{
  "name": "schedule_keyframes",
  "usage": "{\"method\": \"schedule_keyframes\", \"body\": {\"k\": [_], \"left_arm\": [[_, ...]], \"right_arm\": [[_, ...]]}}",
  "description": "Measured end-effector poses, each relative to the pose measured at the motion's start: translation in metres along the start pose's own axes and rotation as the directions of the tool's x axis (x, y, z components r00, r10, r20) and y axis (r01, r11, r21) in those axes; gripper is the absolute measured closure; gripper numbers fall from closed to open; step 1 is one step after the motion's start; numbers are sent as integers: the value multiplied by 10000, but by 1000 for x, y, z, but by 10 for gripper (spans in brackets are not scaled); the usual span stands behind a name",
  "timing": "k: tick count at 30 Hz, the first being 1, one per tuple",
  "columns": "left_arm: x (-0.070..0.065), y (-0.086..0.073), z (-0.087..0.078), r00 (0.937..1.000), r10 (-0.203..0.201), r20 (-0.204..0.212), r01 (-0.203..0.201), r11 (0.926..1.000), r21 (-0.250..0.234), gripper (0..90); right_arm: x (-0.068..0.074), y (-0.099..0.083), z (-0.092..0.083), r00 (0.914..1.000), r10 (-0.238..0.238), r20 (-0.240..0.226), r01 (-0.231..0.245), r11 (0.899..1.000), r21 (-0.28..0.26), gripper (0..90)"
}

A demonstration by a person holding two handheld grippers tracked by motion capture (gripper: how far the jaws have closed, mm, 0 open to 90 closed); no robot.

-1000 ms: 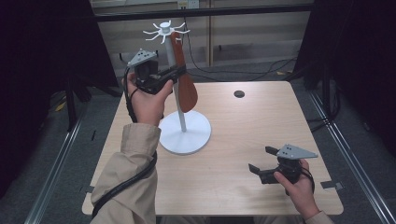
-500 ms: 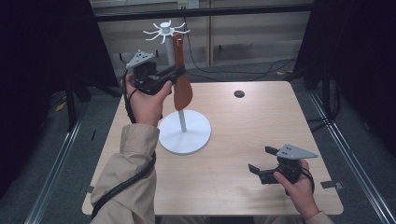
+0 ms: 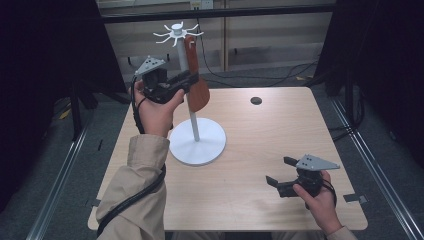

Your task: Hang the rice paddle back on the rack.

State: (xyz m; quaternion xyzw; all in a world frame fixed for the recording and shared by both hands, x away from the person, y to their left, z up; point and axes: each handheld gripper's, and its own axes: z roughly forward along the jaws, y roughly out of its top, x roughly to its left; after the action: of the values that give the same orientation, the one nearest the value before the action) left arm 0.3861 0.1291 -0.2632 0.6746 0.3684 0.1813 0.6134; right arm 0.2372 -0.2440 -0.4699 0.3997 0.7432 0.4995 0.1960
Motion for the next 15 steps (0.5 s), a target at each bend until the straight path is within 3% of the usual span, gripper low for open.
{"method": "schedule_keyframes", "body": {"k": [6, 9, 15], "left_arm": [[-3, -2, -2, 9997, 117, -213, -114, 9998, 138, 567], [-6, -4, -3, 9992, 232, -331, -226, 9996, 191, 446], [-8, -11, -8, 9982, 342, -483, -334, 9993, 176, 327]], "right_arm": [[0, 0, -1, 10000, -43, 60, 43, 10000, -30, 36], [-1, 0, -1, 10000, -59, 64, 59, 10000, -29, 36], [-1, 1, -2, 9999, -93, 51, 93, 9999, -62, 36]]}}
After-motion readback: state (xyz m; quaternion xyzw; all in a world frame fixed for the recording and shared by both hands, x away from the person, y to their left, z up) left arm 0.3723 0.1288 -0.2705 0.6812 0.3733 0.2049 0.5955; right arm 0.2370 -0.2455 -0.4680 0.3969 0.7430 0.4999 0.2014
